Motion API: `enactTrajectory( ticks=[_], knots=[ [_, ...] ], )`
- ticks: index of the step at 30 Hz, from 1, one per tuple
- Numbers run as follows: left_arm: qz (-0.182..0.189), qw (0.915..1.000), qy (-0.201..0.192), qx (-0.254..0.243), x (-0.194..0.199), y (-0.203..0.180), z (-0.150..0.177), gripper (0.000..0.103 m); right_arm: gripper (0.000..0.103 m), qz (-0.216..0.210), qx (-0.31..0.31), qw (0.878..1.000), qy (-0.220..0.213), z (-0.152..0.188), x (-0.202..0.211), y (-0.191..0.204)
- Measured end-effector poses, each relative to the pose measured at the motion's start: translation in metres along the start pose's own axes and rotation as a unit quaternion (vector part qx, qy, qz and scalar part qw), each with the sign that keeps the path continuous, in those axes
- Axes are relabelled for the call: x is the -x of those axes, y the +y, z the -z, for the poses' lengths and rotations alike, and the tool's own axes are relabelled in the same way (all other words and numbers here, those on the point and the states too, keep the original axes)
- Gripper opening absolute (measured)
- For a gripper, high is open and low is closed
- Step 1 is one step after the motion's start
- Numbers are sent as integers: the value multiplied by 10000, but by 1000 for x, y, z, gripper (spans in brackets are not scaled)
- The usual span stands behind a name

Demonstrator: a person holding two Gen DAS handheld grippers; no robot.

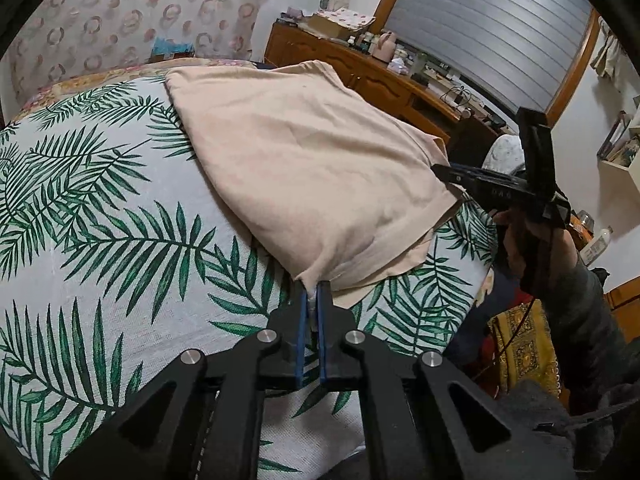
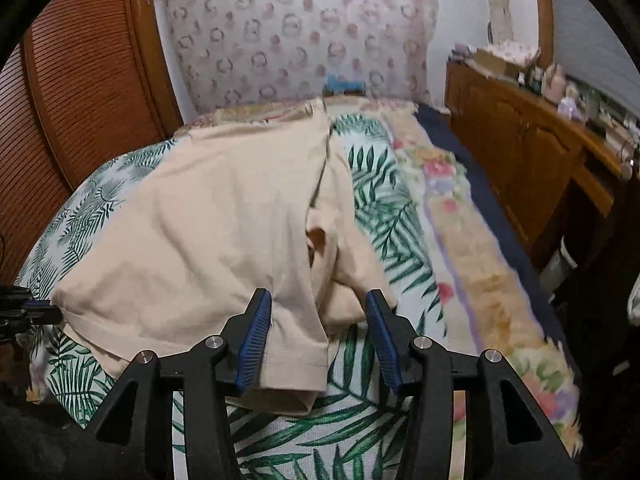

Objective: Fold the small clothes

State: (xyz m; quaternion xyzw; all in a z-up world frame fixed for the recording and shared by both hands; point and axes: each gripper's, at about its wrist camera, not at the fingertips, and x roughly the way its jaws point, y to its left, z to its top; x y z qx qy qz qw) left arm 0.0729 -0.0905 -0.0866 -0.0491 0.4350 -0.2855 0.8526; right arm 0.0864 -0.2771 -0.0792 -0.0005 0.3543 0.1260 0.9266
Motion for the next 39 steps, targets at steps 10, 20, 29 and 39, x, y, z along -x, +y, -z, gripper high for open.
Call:
enactTrajectory(
  ticks=[10, 20, 29, 39],
  knots=[
    [-34, 10000, -4, -4, -4, -1, 2, 4, 51, -15, -262, 9990, 364, 0, 6, 1],
    [32, 9993, -370, -52, 5, -10, -7, 3, 9, -321, 124, 9988, 335, 1, 6, 16],
    [169, 9948, -1007, -60, 35, -10, -58, 3, 7, -739, -244, 9956, -514, -30, 40, -7],
    [-230, 9915, -1283, -16, 20, 27, -136, 3, 7, -731, 83, 9924, -981, -98, 23, -5]
  ],
)
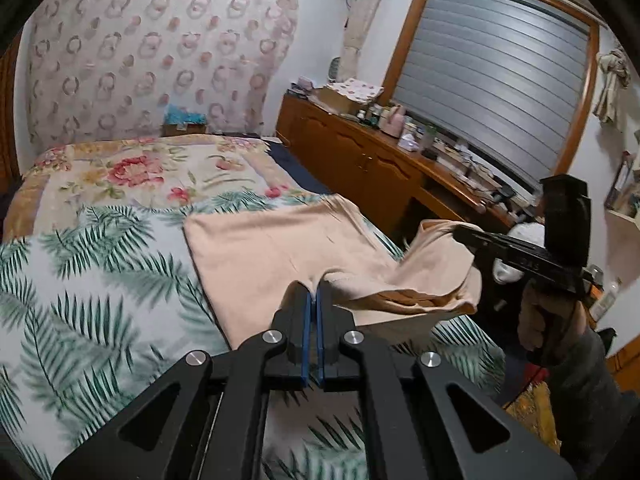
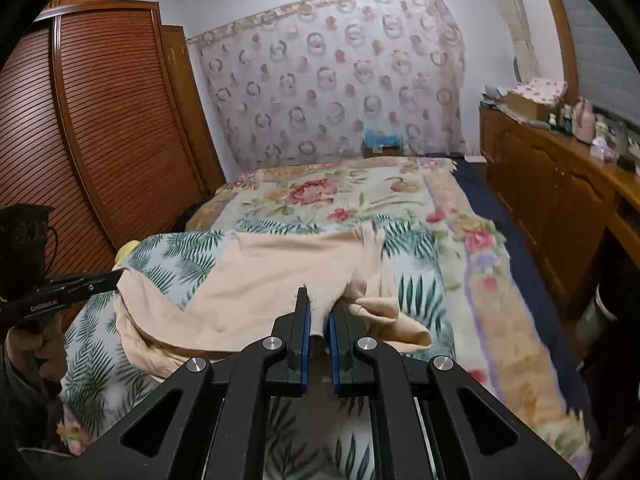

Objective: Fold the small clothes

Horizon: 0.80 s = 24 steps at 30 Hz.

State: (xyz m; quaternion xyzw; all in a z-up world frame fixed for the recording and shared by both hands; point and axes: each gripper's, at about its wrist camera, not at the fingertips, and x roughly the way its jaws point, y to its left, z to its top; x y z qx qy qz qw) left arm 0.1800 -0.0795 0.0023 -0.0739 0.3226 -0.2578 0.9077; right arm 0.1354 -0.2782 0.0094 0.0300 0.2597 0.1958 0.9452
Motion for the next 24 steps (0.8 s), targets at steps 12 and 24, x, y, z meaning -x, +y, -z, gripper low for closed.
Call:
enactTrajectory(
  ticks=[12, 24],
  knots=[
    [-583, 9981, 121, 182, -79, 65, -64, 3, 7, 111, 192, 9995, 223, -52, -102, -13],
    [-925, 9948, 421, -110, -116, 90, -65, 55, 40, 359, 185, 9990, 168, -73, -143, -32]
  ],
)
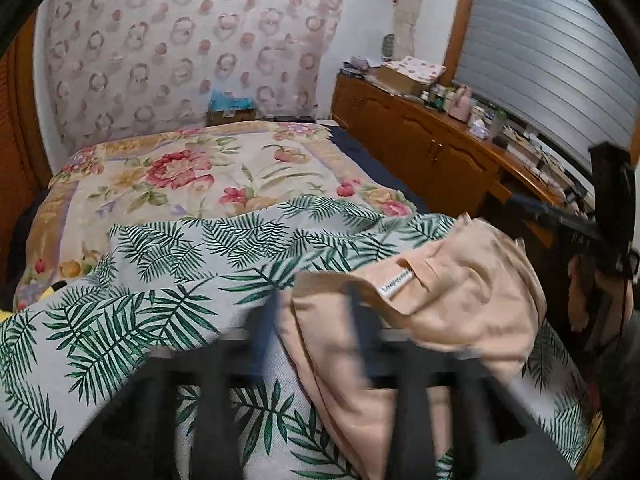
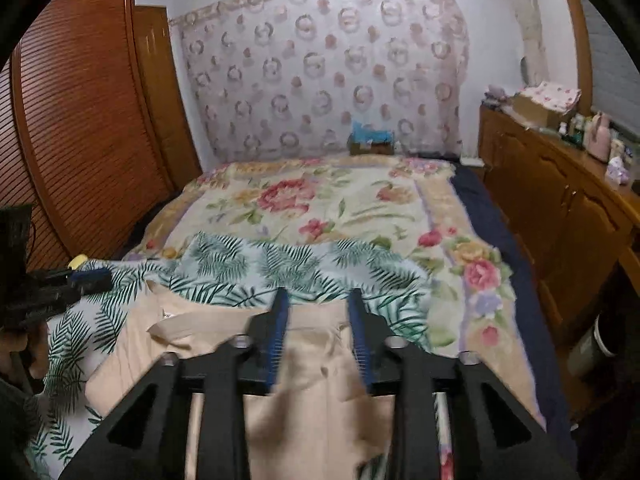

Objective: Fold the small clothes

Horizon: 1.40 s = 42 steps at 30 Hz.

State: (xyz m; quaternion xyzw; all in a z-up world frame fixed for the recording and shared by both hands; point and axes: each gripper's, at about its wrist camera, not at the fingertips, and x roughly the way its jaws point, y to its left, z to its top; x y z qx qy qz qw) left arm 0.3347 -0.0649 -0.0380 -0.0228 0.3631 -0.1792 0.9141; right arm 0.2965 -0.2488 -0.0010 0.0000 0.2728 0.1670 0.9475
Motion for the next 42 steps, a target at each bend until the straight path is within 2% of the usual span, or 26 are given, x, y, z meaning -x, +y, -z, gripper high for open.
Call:
enactTrajectory(
  ticks=[1, 2, 5, 9, 13, 16, 19, 21, 22, 23, 24, 27, 33, 34, 37, 39, 42],
  knots=[
    [39, 9999, 23, -89, 0, -2, 3, 68, 43, 39, 31, 10000, -30, 0, 3, 0],
    [81, 9998, 80, -176, 0, -4, 6, 76, 45, 45, 69, 10000, -52, 4, 7, 0],
    [73, 9992, 202, -327, -4, -10, 12, 77, 49, -67, 211, 9997, 125, 21, 14, 2],
    [27, 9981, 456, -415, -23, -14, 15, 78, 50, -171, 383, 9971, 634, 38, -1, 8],
    [-28, 9981, 594, -153, -47, -2, 5, 78, 50, -150, 169, 9967, 777, 31, -20, 5],
    [-172, 9978, 633, -29, -60, 8, -2, 78, 50, -401, -109, 9948, 928, 22, -38, -1],
    [-366, 9975, 593, 81, -66, 17, -8, 78, 50, -652, -100, 9916, 1109, 14, -51, -8],
    [-504, 9970, 571, 106, -66, 21, -8, 78, 25, -918, -99, 9884, 1202, 10, -57, -11],
    [-542, 9968, 576, 105, -67, 23, -7, 78, 18, -1049, -95, 9869, 1224, 9, -58, -13],
    [-575, 9966, 582, 112, -66, 25, -6, 78, 4, -1079, -36, 9869, 1200, 9, -55, -15],
    [-600, 9964, 584, 117, -66, 25, -5, 78, 3, -989, 47, 9891, 1087, 8, -53, -16],
    [-662, 9964, 503, 155, -60, 28, -2, 78, 2, -155, -215, 9979, 588, 6, -41, -34],
    [-321, 9975, 579, 255, -53, 20, 4, 78, 3, 14, -124, 9970, 770, 14, -46, -29],
    [-251, 9973, 641, 239, -54, 17, 7, 78, 3, -41, -173, 9972, 731, 13, -42, -31],
    [-193, 9966, 763, 234, -59, 12, 10, 78, 21, -121, -213, 9972, 712, 9, -39, -35],
    [-175, 9961, 821, 277, -62, 12, 11, 77, 44, -218, -168, 9968, 745, 10, -42, -32],
    [-130, 9963, 789, 324, -64, 11, 11, 71, 52, -169, -50, 9952, 966, 17, -48, -30]
  ],
)
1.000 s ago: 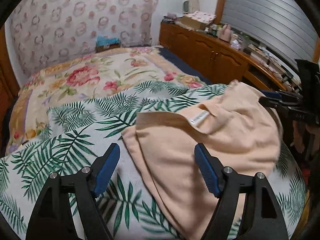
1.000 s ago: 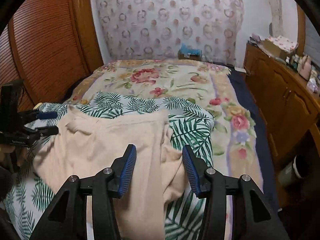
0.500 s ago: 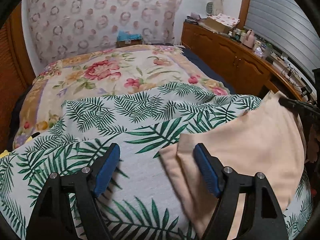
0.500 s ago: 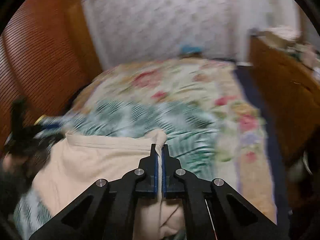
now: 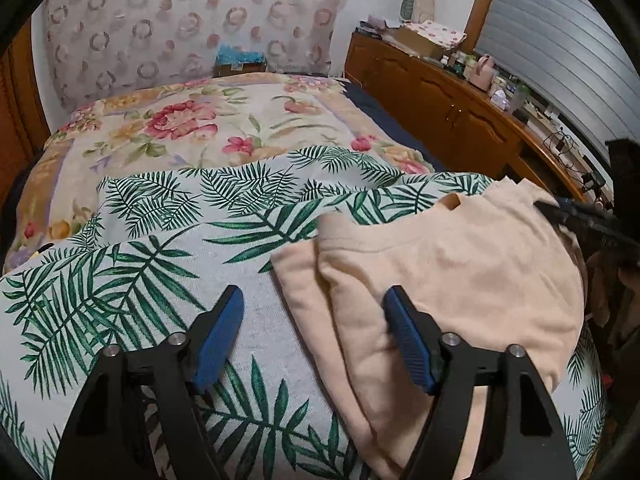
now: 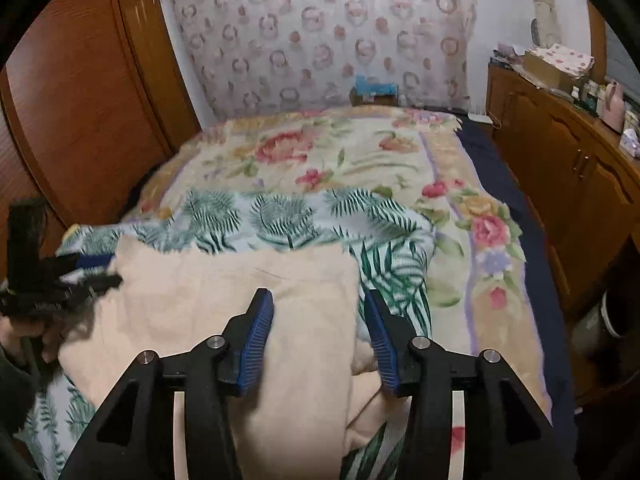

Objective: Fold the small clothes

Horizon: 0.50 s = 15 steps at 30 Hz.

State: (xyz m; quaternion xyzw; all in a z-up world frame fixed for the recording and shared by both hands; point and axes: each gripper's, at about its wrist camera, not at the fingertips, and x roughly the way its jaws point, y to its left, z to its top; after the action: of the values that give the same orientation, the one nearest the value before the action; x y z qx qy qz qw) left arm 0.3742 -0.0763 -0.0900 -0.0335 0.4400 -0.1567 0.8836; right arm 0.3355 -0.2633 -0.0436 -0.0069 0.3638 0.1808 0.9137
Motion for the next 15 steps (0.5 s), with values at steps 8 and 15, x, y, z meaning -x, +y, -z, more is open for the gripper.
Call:
enactTrajectory(
  ticks=[8, 15],
  knots=[
    [304, 9995, 55, -33, -5, -9, -5, 30, 61, -269, -187, 9987, 382, -7, -17, -8],
    [443, 9988, -178, -133, 10, -18, -6, 14, 49, -413, 24, 9986, 342, -7, -23, 0]
  ],
)
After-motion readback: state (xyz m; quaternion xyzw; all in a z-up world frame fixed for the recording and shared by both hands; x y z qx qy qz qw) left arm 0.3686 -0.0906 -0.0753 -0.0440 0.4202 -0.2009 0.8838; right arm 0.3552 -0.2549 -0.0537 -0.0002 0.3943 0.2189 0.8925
